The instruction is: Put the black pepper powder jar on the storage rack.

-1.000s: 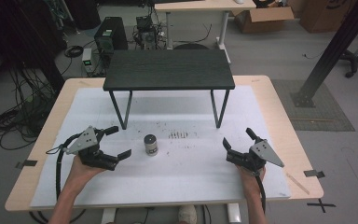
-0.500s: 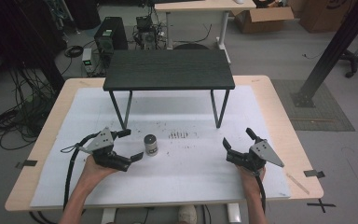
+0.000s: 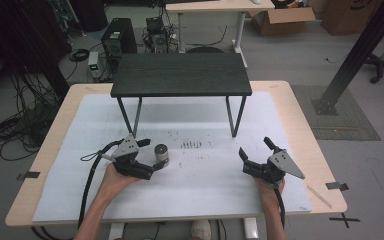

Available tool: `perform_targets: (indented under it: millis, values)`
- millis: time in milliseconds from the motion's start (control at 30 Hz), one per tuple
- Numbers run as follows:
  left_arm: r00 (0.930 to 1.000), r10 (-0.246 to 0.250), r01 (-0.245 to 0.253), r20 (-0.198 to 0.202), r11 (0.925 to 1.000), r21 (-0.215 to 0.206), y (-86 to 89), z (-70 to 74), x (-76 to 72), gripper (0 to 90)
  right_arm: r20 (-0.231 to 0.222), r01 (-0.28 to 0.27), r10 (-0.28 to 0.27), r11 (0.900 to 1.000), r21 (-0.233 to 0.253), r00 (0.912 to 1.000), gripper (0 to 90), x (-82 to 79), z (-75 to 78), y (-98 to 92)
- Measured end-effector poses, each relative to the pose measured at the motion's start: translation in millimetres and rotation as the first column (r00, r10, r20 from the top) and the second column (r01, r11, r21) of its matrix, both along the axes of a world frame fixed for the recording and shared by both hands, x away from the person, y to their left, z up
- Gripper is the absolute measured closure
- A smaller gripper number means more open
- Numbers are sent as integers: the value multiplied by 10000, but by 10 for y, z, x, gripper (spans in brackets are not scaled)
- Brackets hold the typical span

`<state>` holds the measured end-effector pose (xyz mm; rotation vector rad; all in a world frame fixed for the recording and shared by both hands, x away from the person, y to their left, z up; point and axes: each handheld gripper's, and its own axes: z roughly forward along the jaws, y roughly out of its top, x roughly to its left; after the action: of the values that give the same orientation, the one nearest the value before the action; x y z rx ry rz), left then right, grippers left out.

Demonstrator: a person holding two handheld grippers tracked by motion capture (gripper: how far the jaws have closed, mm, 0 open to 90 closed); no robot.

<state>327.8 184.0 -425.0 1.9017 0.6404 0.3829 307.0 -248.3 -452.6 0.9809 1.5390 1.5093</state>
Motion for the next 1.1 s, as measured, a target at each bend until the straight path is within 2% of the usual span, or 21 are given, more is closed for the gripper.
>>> perform_targets:
  millis: [167, 367, 700, 1100]
  values:
    - [9998, 107, -103, -172, 9996, 257, -63, -36, 32, 70, -2, -5, 5, 10000, -5, 10000, 45, 0, 0, 0]
    - [9993, 148, -134, -348, 9991, 405, -96, -63, 59, 163, -3, -9, 9, 10000, -7, 10000, 45, 0, 0, 1]
    - [9995, 198, -183, -254, 9981, 586, -109, -56, 50, 326, -4, -9, 9, 10000, -3, 10000, 46, 1, 0, 0]
    - [9995, 271, -258, -157, 9969, 750, -127, -56, 34, 475, -4, -10, 10, 10000, -7, 10000, 46, 0, 0, 1]
